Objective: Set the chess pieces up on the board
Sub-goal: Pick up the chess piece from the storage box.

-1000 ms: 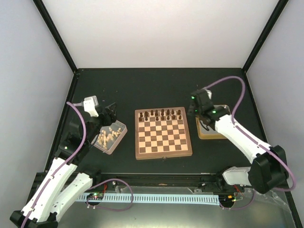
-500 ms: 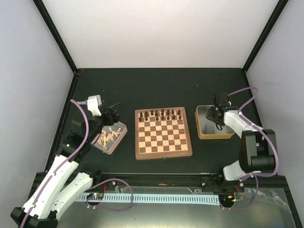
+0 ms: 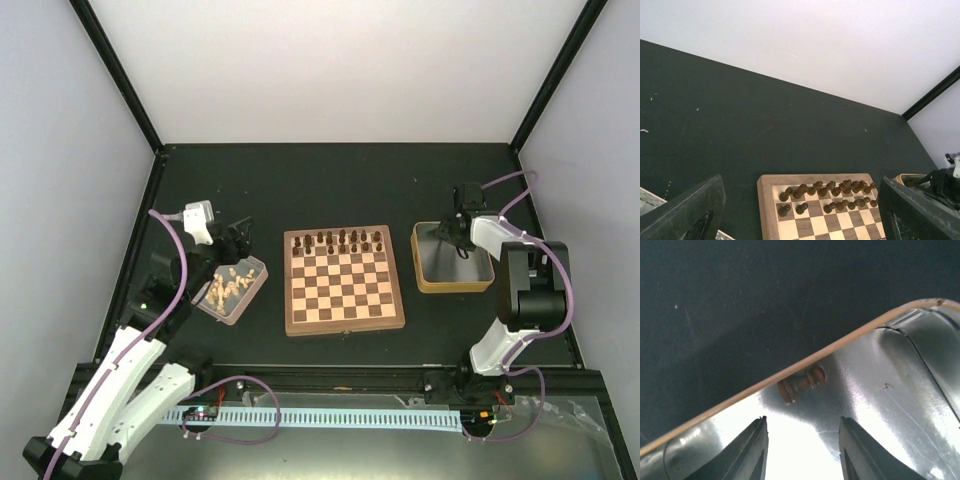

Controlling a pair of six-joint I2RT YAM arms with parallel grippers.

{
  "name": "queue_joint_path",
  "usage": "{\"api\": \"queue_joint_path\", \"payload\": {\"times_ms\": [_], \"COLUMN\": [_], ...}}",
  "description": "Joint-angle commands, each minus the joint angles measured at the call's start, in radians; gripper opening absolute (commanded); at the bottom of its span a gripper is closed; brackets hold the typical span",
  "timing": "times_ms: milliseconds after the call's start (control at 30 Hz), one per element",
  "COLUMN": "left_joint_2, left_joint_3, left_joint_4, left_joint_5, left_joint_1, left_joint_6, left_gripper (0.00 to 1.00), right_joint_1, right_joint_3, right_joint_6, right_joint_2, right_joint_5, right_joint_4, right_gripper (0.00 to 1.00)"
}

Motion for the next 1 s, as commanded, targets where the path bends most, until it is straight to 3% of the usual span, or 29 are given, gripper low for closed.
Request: {"api": "queue_joint_path", "payload": {"times_ms": [0, 133, 500, 967], "left_joint_2": [-0.013, -0.015, -0.008, -0.007], "left_joint_3": [-0.001, -0.001, -0.003, -0.005], "left_joint_4": [0.013, 0.012, 0.012, 0.016], "left_joint_5": [0.004, 0.0, 0.0, 0.004], "left_joint_1": [0.008, 0.009, 0.009, 0.009], "left_joint_6": [0.009, 0.009, 0.006, 0.005], "left_gripper": [0.85, 0.85, 0.85, 0.85], "right_joint_1": [-0.017, -0.02, -0.026, -0.026], "right_joint_3": [0.004, 0.0, 0.0, 0.037], "right_joint_6": [0.063, 0.113, 0.17, 0.192], "right_joint_2": [0.013, 0.027, 0.077, 0.052], "right_joint_5": [-0.006, 0.01, 0.009, 0.085], "right_joint_4": [0.07, 0.086, 0.149, -0.03], "right_gripper": [0.38, 0.34, 0.33, 0.35]}}
